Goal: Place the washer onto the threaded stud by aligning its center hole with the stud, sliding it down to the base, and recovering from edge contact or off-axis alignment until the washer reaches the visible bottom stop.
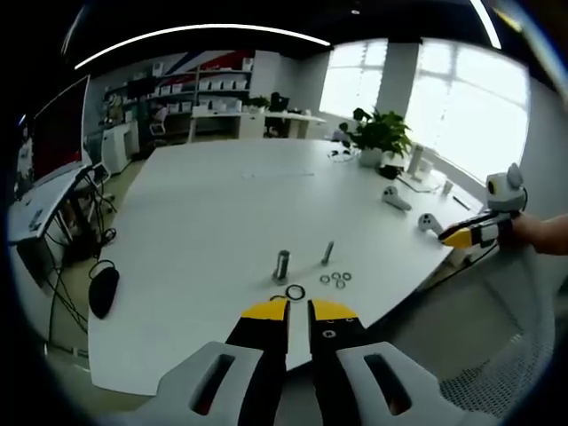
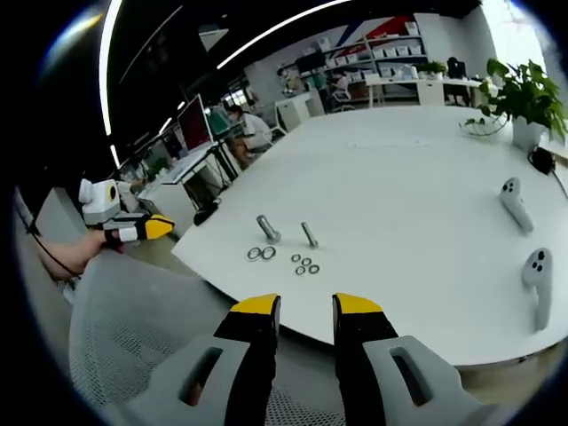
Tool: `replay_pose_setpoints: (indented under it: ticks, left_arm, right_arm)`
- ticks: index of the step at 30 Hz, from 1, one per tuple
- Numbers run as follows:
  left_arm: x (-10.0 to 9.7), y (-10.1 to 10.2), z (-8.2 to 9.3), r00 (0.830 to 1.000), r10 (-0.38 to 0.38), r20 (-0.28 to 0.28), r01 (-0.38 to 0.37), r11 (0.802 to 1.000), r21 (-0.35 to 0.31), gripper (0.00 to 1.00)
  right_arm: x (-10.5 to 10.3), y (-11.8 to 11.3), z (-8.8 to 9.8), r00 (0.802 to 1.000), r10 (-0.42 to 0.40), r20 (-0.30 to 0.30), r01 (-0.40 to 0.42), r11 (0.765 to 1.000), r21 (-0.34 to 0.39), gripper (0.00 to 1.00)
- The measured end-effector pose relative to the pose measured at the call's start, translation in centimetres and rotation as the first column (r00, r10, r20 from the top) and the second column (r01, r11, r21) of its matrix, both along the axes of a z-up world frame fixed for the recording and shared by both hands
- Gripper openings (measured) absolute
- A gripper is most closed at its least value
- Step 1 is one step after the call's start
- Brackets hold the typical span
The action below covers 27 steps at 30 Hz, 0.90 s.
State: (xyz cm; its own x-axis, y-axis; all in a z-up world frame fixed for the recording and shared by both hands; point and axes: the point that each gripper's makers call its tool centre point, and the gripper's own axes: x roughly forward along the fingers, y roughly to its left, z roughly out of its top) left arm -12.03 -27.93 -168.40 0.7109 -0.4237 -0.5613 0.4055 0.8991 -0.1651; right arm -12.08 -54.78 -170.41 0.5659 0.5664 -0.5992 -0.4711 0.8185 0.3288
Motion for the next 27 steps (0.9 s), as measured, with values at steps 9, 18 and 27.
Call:
replay_pose_setpoints:
  ticks: [9, 18, 27]
  left_arm:
    - [0.0, -0.4, 0.0, 1.000, -0.020, 0.001, 0.020, 1.000, -0.002, 0.05]
    - [0.3, 0.2, 0.3, 1.000, 0.018, 0.015, -0.018, 1.000, -0.010, 0.04]
    - [0.1, 0.2, 0.1, 1.000, 0.015, 0.005, -0.015, 1.000, -0.001, 0.05]
  right_arm:
    - [-0.2, 0.0, -0.2, 1.000, 0.008, -0.012, -0.008, 1.000, -0.007, 0.26]
    - [-0.6, 0.6, -0.5, 0.998, 0.059, -0.025, -0.059, 0.998, -0.017, 0.26]
    - [0.1, -0.4, -0.1, 1.000, -0.024, -0.009, 0.024, 1.000, 0.013, 0.26]
